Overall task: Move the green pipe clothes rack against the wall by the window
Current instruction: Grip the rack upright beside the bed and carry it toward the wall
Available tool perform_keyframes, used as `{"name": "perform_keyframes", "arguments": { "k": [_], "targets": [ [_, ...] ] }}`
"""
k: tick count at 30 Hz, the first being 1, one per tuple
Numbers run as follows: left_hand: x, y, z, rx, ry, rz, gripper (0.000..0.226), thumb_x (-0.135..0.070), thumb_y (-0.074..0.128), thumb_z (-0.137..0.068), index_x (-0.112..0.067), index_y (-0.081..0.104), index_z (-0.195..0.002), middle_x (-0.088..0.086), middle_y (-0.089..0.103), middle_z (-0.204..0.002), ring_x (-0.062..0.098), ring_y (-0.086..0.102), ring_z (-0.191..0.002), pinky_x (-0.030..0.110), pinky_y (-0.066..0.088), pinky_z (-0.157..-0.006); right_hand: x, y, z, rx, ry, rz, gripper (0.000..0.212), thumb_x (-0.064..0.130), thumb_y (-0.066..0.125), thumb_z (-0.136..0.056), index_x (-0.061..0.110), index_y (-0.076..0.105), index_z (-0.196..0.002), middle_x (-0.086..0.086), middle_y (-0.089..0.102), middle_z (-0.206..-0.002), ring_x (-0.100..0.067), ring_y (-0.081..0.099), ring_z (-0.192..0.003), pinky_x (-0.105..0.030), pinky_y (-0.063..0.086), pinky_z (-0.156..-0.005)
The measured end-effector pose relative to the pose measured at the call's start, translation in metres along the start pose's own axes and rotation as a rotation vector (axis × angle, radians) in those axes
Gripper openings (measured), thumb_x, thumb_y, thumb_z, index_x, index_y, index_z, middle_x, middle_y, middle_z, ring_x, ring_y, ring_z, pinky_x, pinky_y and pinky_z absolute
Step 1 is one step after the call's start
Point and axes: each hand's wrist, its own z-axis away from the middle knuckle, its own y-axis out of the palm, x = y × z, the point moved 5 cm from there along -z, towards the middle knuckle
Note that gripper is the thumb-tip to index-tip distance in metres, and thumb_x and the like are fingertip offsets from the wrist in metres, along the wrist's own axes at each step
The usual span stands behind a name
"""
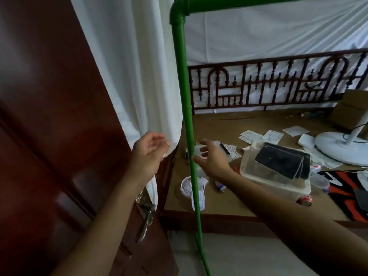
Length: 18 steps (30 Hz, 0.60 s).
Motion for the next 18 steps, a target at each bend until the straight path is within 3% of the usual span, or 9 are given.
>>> {"name": "perform_keyframes", "arguments": {
  "k": [3, 6, 10, 14, 16, 18],
  "targets": [
    [-0.016, 0.004, -0.026, -0.023, 0.067, 0.0, 0.027, -0.022, 0.062, -0.088, -0.013, 0.061, -0.113, 0.002, 0.065, -0.105, 0.011, 0.063, -0.095, 0.037, 0.051, -0.09, 0.002, 0.015, -0.021, 0.006, 0.086, -0.042, 0.056, 0.031, 0.068, -0.086, 0.015, 0.043, -0.134, -0.006, 0.061, -0.125, -0.016, 0.06, -0.097, -0.043, 0.056, -0.089],
    [-0.028, 0.02, -0.049, 0.018, 0.065, 0.046, 0.039, -0.028, 0.056, -0.091, -0.015, 0.052, -0.129, 0.001, 0.058, -0.12, 0.002, 0.056, -0.099, 0.035, 0.045, -0.1, -0.011, 0.037, -0.033, 0.091, 0.178, -0.042, 0.041, 0.037, 0.062, -0.089, 0.017, 0.053, -0.123, -0.007, 0.068, -0.11, -0.023, 0.066, -0.093, -0.046, 0.056, -0.088],
    [-0.036, 0.049, -0.064, 0.152, 0.068, 0.067, 0.047, -0.038, 0.045, -0.095, -0.021, 0.042, -0.139, -0.002, 0.053, -0.117, 0.01, 0.054, -0.105, 0.029, 0.043, -0.092, -0.021, 0.043, -0.03, 0.053, 0.145, -0.041, 0.025, 0.039, 0.059, -0.091, 0.022, 0.058, -0.109, -0.008, 0.072, -0.102, -0.024, 0.068, -0.091, -0.049, 0.057, -0.086],
    [-0.044, 0.07, -0.068, 0.266, 0.09, 0.111, 0.038, -0.041, 0.039, -0.097, -0.015, 0.05, -0.121, 0.013, 0.062, -0.109, 0.024, 0.06, -0.104, 0.045, 0.047, -0.095, -0.019, 0.03, -0.01, 0.016, 0.065, 0.011, 0.018, 0.034, 0.059, -0.092, 0.018, 0.057, -0.099, -0.009, 0.072, -0.103, -0.024, 0.068, -0.092, -0.039, 0.057, -0.079],
    [-0.048, 0.077, -0.069, 0.308, 0.111, 0.164, 0.032, -0.041, 0.04, -0.096, -0.016, 0.055, -0.108, 0.015, 0.068, -0.096, 0.028, 0.066, -0.097, 0.043, 0.05, -0.091, -0.024, 0.023, 0.004, -0.003, 0.031, 0.013, 0.02, 0.033, 0.059, -0.093, 0.016, 0.059, -0.103, -0.007, 0.071, -0.103, -0.021, 0.068, -0.092, -0.037, 0.057, -0.079],
    [-0.052, 0.084, -0.065, 0.37, 0.138, 0.209, 0.029, -0.041, 0.045, -0.094, -0.015, 0.057, -0.09, 0.009, 0.068, -0.074, 0.025, 0.067, -0.077, 0.037, 0.053, -0.08, -0.031, 0.016, 0.019, -0.017, 0.019, 0.021, 0.021, 0.035, 0.06, -0.092, 0.016, 0.06, -0.101, -0.006, 0.07, -0.098, -0.021, 0.067, -0.088, -0.038, 0.056, -0.075]
  ]
}}
